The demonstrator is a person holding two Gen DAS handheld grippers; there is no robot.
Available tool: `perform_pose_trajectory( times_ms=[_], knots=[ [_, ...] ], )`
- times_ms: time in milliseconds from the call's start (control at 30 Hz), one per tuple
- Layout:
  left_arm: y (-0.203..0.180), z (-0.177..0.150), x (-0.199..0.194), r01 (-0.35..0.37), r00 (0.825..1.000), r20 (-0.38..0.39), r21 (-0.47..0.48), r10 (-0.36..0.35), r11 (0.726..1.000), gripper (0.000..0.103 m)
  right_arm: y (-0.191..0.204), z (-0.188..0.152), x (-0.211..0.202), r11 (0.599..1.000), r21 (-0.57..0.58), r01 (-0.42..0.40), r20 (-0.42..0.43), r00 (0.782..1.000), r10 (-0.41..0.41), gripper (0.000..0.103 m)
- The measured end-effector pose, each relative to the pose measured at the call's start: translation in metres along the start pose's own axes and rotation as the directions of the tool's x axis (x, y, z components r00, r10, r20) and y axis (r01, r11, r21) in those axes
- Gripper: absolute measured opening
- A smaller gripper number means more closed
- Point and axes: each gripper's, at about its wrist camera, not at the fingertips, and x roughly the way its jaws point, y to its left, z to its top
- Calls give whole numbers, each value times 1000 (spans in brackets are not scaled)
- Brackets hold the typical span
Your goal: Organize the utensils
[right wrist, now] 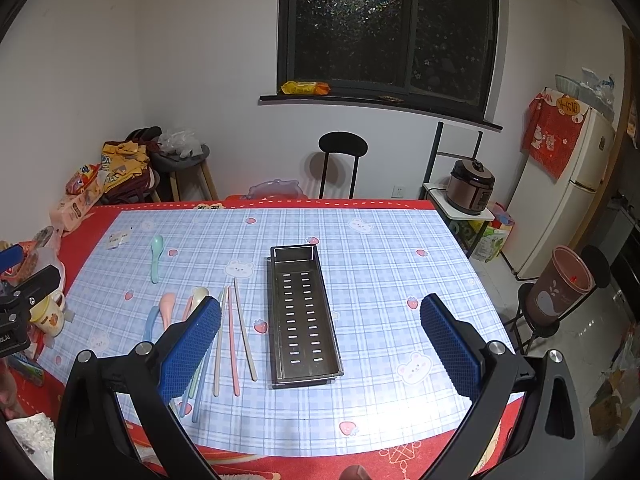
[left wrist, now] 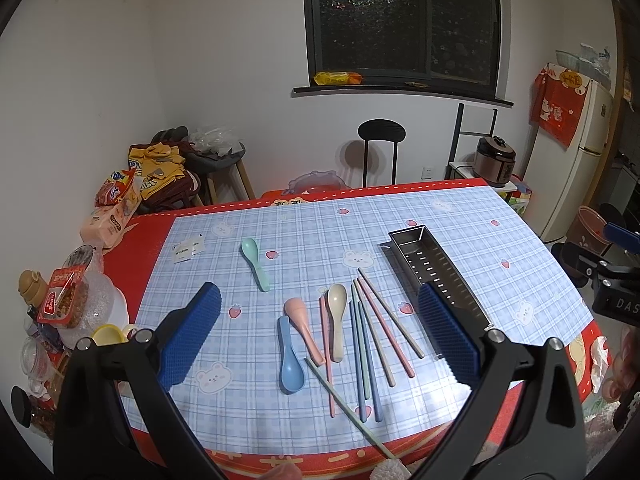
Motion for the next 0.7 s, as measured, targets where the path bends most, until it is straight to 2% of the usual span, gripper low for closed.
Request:
perform_pose_trajectory(
  times_ms=[700],
  knots=[
    [-1,1,0,0,1000,-2,-1,0,1000,97,-1,0,2,1000,7,-7,-5,1000,7,98]
  ],
)
